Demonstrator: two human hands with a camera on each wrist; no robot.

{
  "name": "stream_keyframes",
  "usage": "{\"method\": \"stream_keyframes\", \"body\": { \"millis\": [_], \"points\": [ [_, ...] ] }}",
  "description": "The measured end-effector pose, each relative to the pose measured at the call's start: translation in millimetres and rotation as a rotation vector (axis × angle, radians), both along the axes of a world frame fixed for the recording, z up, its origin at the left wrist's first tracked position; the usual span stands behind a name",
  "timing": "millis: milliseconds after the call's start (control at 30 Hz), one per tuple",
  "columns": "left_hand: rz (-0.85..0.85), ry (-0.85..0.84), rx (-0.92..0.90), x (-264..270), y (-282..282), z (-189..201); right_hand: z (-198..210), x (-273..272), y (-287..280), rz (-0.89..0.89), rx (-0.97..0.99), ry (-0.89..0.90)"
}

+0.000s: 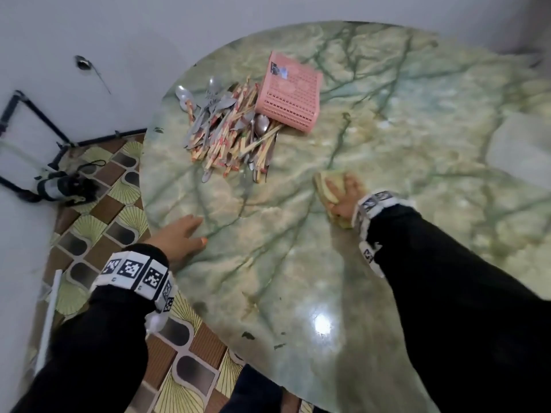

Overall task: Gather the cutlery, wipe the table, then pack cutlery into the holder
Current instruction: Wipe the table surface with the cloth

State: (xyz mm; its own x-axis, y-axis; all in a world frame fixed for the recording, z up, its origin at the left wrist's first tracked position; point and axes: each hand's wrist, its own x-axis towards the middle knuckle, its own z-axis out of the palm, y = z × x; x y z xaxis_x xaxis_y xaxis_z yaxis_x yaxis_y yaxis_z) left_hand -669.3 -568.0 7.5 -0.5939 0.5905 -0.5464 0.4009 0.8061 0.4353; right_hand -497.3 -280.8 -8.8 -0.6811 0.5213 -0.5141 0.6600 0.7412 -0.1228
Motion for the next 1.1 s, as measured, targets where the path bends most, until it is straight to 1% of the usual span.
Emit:
{"method": "stream_keyframes", "body": {
  "millis": [33, 67, 133, 167, 200, 233, 267, 300, 367, 433, 500, 533, 600, 633, 667, 700, 733, 800, 867, 933, 1000, 1067, 1100],
  "points": [
    [0.01, -0.008, 0.03, 8, 8, 2, -7, -5, -26, 0.155, -0.033, 0.016],
    [0.016, -0.015, 0.057, 17, 17, 3, -19, 0, -57, 0.303, 0.0, 0.061],
    [-0.042, 0.011, 0.067, 36, 39, 5, -10, 40, -118, 0.517, 0.018, 0.104],
    [-0.083, 0.028, 0.067, 43, 49, 5, -9, 65, -131, 0.658, -0.029, 0.09],
    [-0.127, 0.038, 0.07, 54, 61, 6, -11, 99, -128, 0.774, -0.092, 0.016],
    [-0.165, 0.041, 0.067, 63, 72, 6, -6, 132, -119, 0.822, -0.194, -0.062],
    [-0.196, 0.044, 0.066, 74, 82, 6, -1, 164, -105, 0.788, -0.265, -0.108],
    [-0.211, 0.038, 0.064, 85, 90, 5, 5, 195, -85, 0.721, -0.261, -0.135],
    [-0.191, 0.002, 0.071, 108, 104, 2, 9, 244, -33, 0.489, -0.243, -0.205],
    [-0.181, -0.031, 0.089, 129, 118, -1, 12, 276, 33, 0.268, -0.191, -0.268],
    [-0.236, -0.003, 0.07, 150, 131, -3, 13, 287, 100, 0.106, -0.069, -0.259],
    [-0.249, 0.003, 0.065, 160, 138, -3, 7, 286, 127, -0.002, -0.021, -0.233],
    [-0.25, 0.006, 0.074, 176, 150, -6, -3, 267, 157, -0.123, 0.087, -0.201],
    [-0.251, 0.02, 0.084, 184, 155, -7, -4, 251, 160, -0.178, 0.12, -0.125],
    [-0.246, 0.029, 0.093, 191, 160, -8, -2, 230, 157, -0.173, 0.138, -0.093],
    [-0.239, 0.027, 0.098, 196, 165, -9, -1, 212, 148, -0.112, 0.148, -0.085],
    [-0.236, 0.028, 0.101, 201, 171, -9, -1, 198, 138, -0.038, 0.117, -0.062],
    [-0.24, 0.038, 0.094, 206, 180, -9, 0, 184, 108, 0.164, 0.01, -0.023],
    [-0.24, 0.039, 0.092, 212, 193, -9, 1, 197, 80, 0.366, -0.047, -0.028],
    [-0.246, 0.039, 0.08, 217, 203, -10, 0, 224, 68, 0.551, -0.044, -0.102],
    [-0.284, 0.065, 0.027, 222, 210, -12, 4, 251, 81, 0.591, -0.116, -0.159],
    [-0.334, 0.12, -0.039, 224, 214, -16, 3, 269, 112, 0.553, -0.157, -0.196],
    [-0.349, 0.144, -0.062, 225, 215, -18, 2, 273, 131, 0.517, -0.147, -0.204]
  ]
}}
